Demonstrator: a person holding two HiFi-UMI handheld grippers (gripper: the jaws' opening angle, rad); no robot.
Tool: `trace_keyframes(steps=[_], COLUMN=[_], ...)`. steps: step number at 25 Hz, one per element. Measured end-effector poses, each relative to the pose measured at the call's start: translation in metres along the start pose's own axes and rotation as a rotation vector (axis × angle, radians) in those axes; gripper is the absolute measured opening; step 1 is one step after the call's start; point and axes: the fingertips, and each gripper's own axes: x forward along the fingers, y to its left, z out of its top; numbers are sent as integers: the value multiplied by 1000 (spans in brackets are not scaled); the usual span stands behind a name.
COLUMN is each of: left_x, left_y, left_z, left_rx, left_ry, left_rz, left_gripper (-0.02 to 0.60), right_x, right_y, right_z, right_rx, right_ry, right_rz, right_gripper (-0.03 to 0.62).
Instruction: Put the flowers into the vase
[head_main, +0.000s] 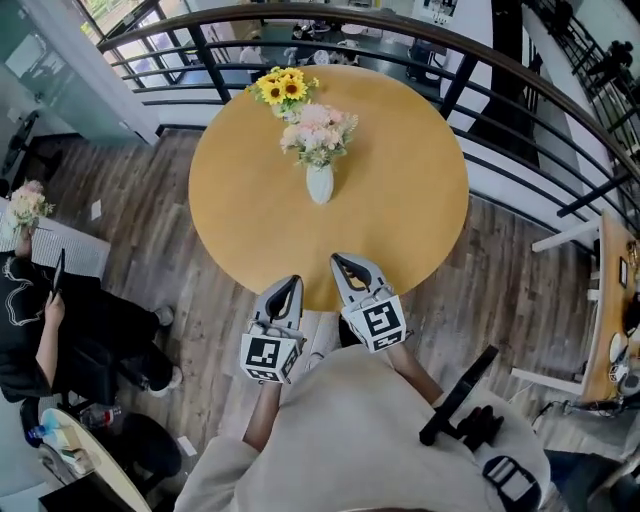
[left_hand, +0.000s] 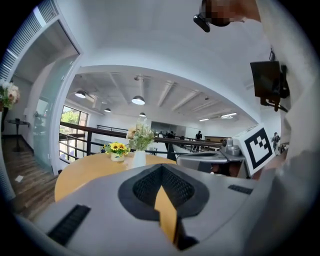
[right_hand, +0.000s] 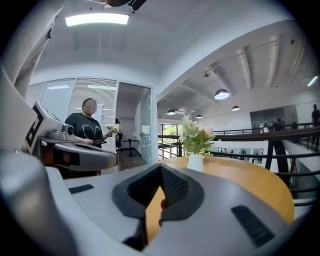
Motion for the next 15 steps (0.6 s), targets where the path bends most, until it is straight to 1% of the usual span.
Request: trace_keyframes(steps=[3,7,11,15], left_x=[-40,-72,-84,-85], left_y=[-14,-32,-46,-57], left_z=[-17,-25,-18,-11], left_rx=[-10,-32,-22,-13], left_ry=[22,15,-10,-19], left_rz=[-28,-57,-73,-69], left_gripper=[6,6,6,6], right_x=[-28,-57,-80,-97], right_y=[41,74,85,80], right_z=[-10,-16,-14,-8], right_rx=[23,20,13,8], right_ry=[19,32,25,13], right_rz=[-4,-29,-42,-51], right_gripper=[8,8,8,8])
